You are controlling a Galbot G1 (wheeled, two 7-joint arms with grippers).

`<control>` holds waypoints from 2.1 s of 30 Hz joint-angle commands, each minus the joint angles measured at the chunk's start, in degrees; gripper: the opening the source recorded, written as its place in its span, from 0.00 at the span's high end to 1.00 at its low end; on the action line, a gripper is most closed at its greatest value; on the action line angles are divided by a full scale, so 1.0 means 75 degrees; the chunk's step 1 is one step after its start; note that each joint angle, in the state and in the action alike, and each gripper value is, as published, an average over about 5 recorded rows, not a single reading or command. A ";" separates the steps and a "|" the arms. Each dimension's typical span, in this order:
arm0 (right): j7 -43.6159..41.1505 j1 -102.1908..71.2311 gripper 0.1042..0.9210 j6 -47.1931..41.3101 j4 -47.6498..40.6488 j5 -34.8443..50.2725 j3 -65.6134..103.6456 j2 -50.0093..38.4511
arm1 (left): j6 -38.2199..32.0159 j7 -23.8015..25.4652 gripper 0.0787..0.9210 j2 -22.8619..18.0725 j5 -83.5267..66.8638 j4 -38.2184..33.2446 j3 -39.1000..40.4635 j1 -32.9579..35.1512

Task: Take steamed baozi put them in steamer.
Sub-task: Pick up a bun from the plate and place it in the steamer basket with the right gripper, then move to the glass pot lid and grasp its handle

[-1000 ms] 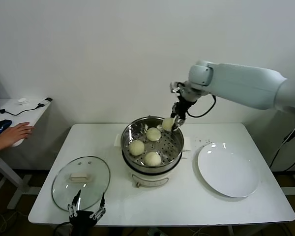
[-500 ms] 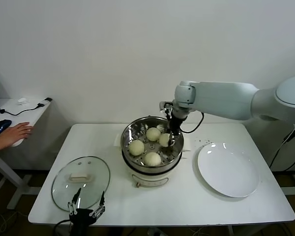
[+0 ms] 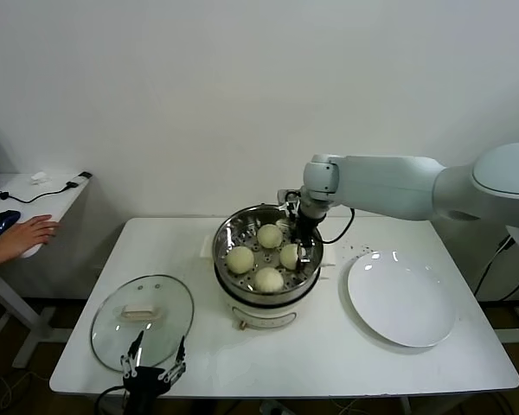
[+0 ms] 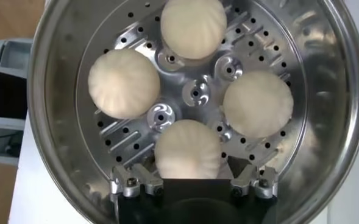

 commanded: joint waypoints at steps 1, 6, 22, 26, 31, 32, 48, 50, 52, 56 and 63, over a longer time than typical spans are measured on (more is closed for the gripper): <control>-0.0045 0.0154 0.12 0.0045 0.0088 -0.0045 0.0262 -0.0276 | 0.0005 0.0001 0.12 -0.0015 0.0020 -0.0001 0.0013 -0.0022; -0.0154 0.0518 0.12 0.0340 0.0360 -0.0167 0.0612 -0.0960 | 0.0017 0.0002 0.12 -0.0023 0.0036 0.0025 0.0016 -0.0084; 0.3719 -0.1270 0.12 0.3497 0.3191 0.0517 0.3409 -0.5445 | 0.0093 0.0076 0.12 -0.0136 0.0155 -0.0002 -0.0169 -0.0180; 0.4348 -0.3453 0.12 0.3754 0.3539 0.0336 0.5762 -0.6270 | 0.0112 0.0092 0.12 -0.0191 0.0211 -0.0123 -0.0197 -0.0195; 0.4984 -0.6954 0.12 0.3856 0.3920 0.0130 0.9442 -0.6580 | 0.0185 0.0073 0.12 -0.0227 0.0291 -0.0251 -0.0261 -0.0284; 0.5114 -0.7487 0.12 0.3903 0.3972 0.0086 0.9907 -0.6560 | 0.0194 0.0070 0.12 -0.0235 0.0311 -0.0263 -0.0286 -0.0302; 0.5312 -1.3988 0.12 0.3122 0.5033 -0.1592 1.6919 -0.4055 | -0.0451 0.0006 0.12 -0.0221 0.4517 -0.0296 -0.1252 -0.0525; 0.5260 -1.4426 0.12 0.3016 0.5158 -0.1862 1.7418 -0.3663 | -0.0828 -0.0111 0.12 -0.0227 0.6237 -0.0161 -0.1628 -0.0703; 0.5233 -1.4812 0.12 0.2950 0.5229 -0.2165 1.7790 -0.3276 | -0.1203 -0.0364 0.12 -0.0207 0.7897 0.0012 -0.1984 -0.0872; 0.5142 -1.5527 0.12 0.2975 0.5263 -0.2622 1.8326 -0.2605 | -0.1337 -0.0766 0.12 -0.0085 1.0230 0.0504 -0.2302 -0.1060; 0.5119 -1.6137 0.12 0.3181 0.5218 -0.3011 1.8712 -0.1968 | -0.0713 -0.1252 0.12 0.0070 1.0978 0.1804 -0.1890 -0.1630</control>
